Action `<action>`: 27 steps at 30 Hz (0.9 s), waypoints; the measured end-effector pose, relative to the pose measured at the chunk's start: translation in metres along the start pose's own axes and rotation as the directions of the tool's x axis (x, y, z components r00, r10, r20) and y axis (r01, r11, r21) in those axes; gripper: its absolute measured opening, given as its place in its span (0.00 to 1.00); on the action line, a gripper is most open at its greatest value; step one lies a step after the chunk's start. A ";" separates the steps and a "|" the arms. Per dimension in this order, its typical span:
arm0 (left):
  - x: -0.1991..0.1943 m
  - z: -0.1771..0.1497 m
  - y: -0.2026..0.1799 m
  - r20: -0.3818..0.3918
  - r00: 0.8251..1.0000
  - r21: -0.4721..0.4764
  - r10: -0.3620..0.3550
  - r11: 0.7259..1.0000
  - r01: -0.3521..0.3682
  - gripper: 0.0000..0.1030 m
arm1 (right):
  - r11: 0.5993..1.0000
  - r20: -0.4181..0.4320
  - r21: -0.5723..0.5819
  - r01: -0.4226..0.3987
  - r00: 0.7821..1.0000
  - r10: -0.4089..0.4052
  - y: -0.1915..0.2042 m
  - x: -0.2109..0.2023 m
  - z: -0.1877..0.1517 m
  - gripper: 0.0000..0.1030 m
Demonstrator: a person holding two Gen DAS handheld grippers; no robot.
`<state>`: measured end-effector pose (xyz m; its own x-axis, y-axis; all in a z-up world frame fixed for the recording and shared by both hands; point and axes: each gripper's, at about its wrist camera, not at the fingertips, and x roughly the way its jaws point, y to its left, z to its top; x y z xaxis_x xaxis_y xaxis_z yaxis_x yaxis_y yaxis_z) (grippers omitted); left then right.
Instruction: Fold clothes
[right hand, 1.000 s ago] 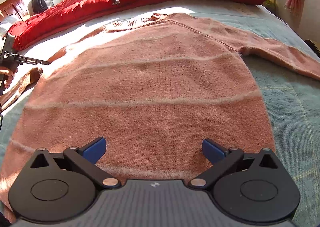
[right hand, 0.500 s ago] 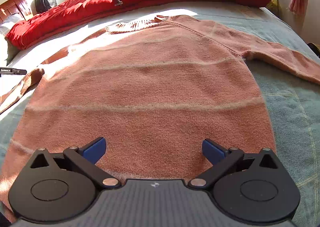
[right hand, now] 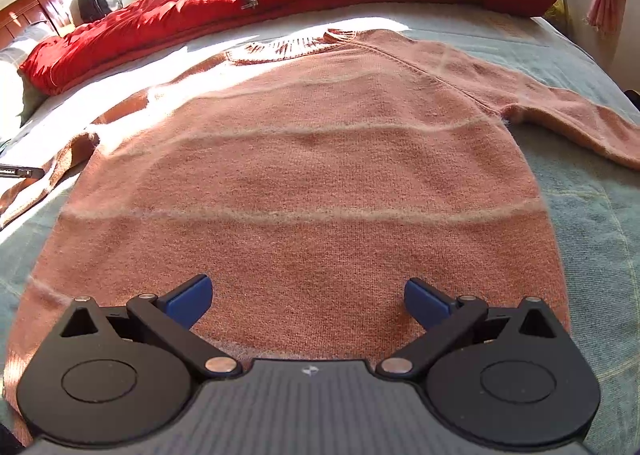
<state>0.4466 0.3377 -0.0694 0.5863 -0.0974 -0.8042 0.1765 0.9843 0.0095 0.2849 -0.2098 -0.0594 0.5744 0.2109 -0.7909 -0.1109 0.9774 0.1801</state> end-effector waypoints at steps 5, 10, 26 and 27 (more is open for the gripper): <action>0.005 0.014 0.005 0.007 0.996 -0.026 0.090 0.996 -0.090 0.09 | 1.000 0.015 -0.003 -0.013 1.000 0.013 0.002 -0.004 0.001 1.00; 0.008 0.005 0.011 -0.017 0.992 -0.083 0.127 0.988 -0.128 0.18 | 1.000 0.031 0.000 -0.018 0.999 0.018 0.001 -0.008 -0.001 1.00; 0.008 0.026 -0.101 0.094 0.974 -0.043 -0.204 0.977 0.209 0.38 | 0.999 0.064 -0.004 -0.050 0.997 0.050 0.008 -0.018 -0.005 1.00; 0.019 0.022 -0.104 0.059 0.978 -0.044 -0.198 0.979 0.201 0.38 | 0.999 0.064 0.005 -0.048 0.997 0.047 0.006 -0.019 -0.007 1.00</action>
<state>0.4565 0.2300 -0.0725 0.5854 -0.2989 -0.7537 0.2556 0.9502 -0.1784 0.2675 -0.2076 -0.0475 0.6195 0.2554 -0.7423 -0.1338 0.9661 0.2208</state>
